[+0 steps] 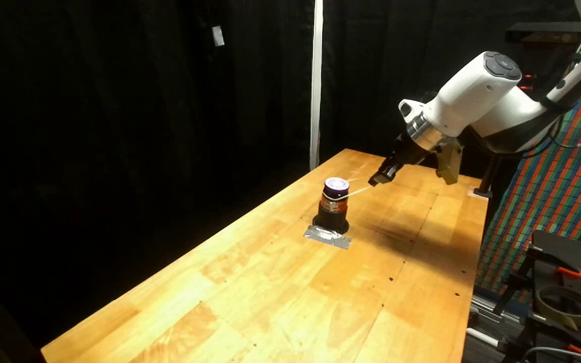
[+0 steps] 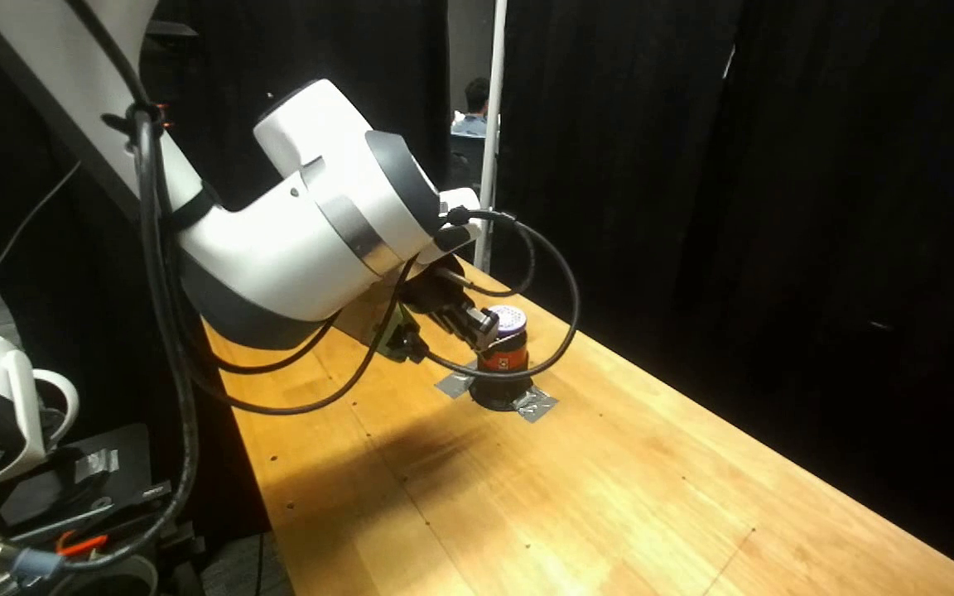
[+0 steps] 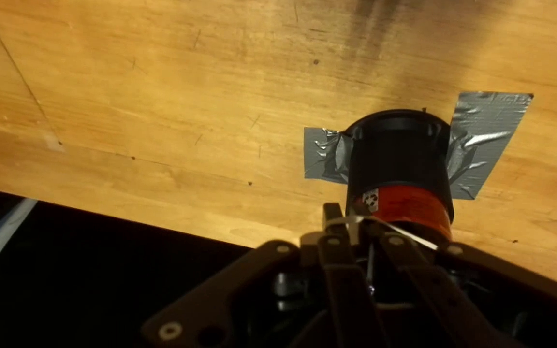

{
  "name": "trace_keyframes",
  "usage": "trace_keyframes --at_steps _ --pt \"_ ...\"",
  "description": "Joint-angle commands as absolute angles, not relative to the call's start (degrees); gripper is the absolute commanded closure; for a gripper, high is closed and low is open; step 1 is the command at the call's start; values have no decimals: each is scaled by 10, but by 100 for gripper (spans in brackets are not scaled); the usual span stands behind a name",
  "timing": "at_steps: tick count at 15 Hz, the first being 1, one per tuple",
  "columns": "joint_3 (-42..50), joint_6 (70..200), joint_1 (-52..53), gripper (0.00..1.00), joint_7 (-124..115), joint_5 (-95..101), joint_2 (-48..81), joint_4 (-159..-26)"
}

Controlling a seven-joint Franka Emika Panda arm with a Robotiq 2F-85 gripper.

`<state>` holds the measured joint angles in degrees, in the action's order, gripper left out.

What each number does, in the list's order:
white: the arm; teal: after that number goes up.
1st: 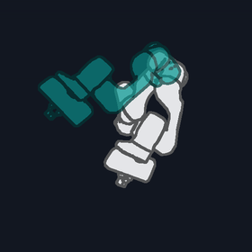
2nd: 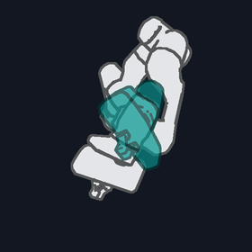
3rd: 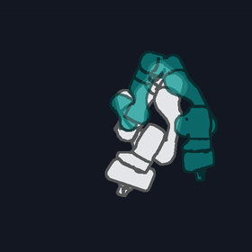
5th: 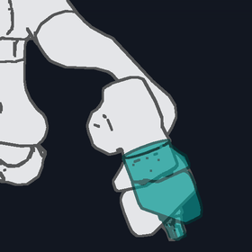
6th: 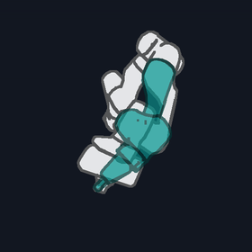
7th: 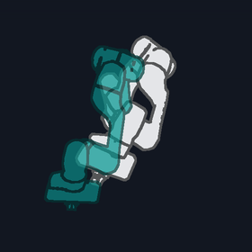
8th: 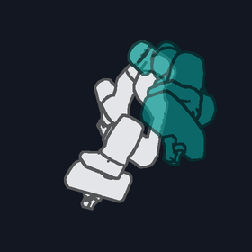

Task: Put the rubber band around the jar.

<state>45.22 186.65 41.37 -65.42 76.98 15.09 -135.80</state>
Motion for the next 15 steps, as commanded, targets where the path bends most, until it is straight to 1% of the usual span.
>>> trace_keyframes --at_steps 1,4,7,8,11,14,15 --pt "514 1900 466 84 -724 841 149 -1343" --pt "534 1936 482 85 -737 852 156 -1334" --pt "546 1977 486 85 -702 816 168 -1335" --pt "550 1988 487 87 -688 801 172 -1338" --pt "570 2024 497 85 -630 733 196 -1350" --pt "608 2071 527 88 -553 639 235 -1378" --pt "618 2085 538 87 -532 610 250 -1391"
